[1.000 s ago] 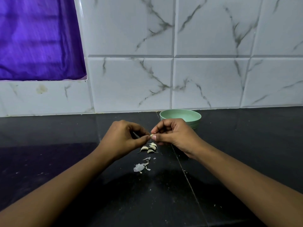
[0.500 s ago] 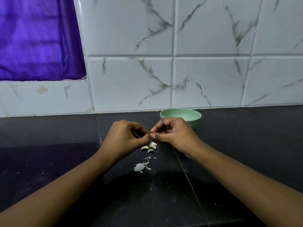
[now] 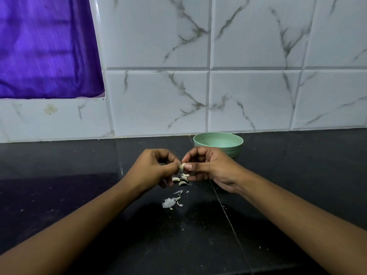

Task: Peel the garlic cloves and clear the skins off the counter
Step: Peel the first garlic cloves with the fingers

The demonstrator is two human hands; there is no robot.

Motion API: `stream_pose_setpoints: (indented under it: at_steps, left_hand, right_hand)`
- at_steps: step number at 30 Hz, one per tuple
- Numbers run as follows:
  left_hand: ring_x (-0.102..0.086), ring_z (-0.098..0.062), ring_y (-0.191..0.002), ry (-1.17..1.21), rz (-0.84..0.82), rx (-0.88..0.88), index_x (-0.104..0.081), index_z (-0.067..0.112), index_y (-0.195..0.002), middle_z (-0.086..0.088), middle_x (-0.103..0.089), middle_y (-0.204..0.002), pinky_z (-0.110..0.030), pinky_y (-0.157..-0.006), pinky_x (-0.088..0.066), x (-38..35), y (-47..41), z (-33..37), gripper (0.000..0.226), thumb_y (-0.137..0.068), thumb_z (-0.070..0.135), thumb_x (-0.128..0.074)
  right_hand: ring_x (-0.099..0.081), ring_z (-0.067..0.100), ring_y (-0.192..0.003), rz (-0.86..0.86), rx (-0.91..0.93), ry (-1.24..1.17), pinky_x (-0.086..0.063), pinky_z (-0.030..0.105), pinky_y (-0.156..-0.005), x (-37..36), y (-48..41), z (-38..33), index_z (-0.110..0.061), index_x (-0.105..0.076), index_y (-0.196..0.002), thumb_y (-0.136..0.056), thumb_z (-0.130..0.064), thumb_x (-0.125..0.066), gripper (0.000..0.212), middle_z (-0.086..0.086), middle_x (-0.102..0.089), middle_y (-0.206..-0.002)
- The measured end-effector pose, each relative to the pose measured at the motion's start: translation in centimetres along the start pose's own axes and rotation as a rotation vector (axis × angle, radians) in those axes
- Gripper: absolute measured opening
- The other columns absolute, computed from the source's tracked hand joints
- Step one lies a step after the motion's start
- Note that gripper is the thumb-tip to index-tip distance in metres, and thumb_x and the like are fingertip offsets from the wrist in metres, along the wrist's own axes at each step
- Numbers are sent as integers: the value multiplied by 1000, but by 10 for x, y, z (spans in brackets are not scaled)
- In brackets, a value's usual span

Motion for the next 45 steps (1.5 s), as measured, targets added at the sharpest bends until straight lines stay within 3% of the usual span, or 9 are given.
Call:
stream_pose_setpoints:
  at_steps: [11, 16, 19, 24, 28, 32, 38, 45]
  left_hand:
    - [-52, -15, -38, 164, -53, 176, -54, 11, -75, -2, -56, -64, -15, -36, -32, 1, -1, -5, 25, -96, 8, -42]
    - [-52, -17, -41, -165, -142, 64, -53, 10, -74, 4, -56, -60, -17, -37, -28, 11, -3, 0, 28, -99, 15, -41]
    - [-57, -16, -44, -389, -240, -74, -61, 8, -70, 2, -63, -64, -16, -48, -39, 14, -1, 6, 34, -97, 27, -51]
    - [-60, -8, -47, -497, -296, -149, -74, 19, -74, 10, -67, -58, -11, -51, -37, 13, 1, 5, 13, -79, 31, -75]
    - [-62, -8, -50, -467, -305, -145, -71, 20, -76, 9, -71, -68, -15, -54, -42, 11, -1, 3, 11, -73, 16, -81]
    - [-65, -12, -56, -367, -251, -136, -71, 19, -89, 4, -73, -75, -12, -52, -42, 14, -2, 3, 20, -80, 1, -71]
    - [-70, -15, -66, -241, -224, -61, -71, 20, -97, 3, -74, -84, -21, -44, -40, 17, -4, 0, 21, -93, 5, -56]
    - [-72, -13, -73, -155, -85, -158, -75, 25, -85, -1, -75, -74, -22, -53, -51, 10, 1, 7, 8, -80, 19, -73]
  right_hand:
    - [-71, 14, -73, -31, -61, -146, -58, 20, -60, 2, 1, -1, -4, -62, -84, -82, 8, -59, 12, 8, -70, -76]
    - [-70, 13, -67, 10, -96, -86, -57, 20, -57, 6, 0, 1, -4, -61, -85, -85, 6, -59, 10, 8, -70, -75]
    - [-69, 12, -66, 19, -103, -40, -57, 20, -57, 6, 0, 3, -5, -60, -86, -85, 5, -60, 10, 7, -70, -74]
    - [-69, 13, -66, 17, -102, -27, -57, 20, -56, 6, 1, 3, -5, -60, -87, -85, 5, -61, 10, 9, -69, -77]
    - [-70, 14, -69, 2, -95, -30, -57, 21, -57, 6, 1, 3, -6, -61, -86, -84, 5, -62, 11, 9, -70, -78]
    - [-70, 13, -70, -11, -87, -42, -57, 21, -57, 4, 1, 2, -5, -61, -86, -84, 5, -62, 11, 8, -71, -77]
    - [-70, 13, -72, -44, -80, -53, -58, 23, -61, 3, 2, -1, -6, -61, -87, -83, 5, -61, 12, 7, -71, -79]
    - [-69, 11, -70, -44, -63, -72, -58, 20, -60, 2, 2, -2, -5, -62, -86, -83, 7, -60, 12, 6, -69, -73]
Point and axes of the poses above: each hand's wrist, its own y-axis away from the middle knuckle, its own x-axis out of the back of the hand, z = x × y, the point moved 4 cm from there along -y, towards the middle knuckle
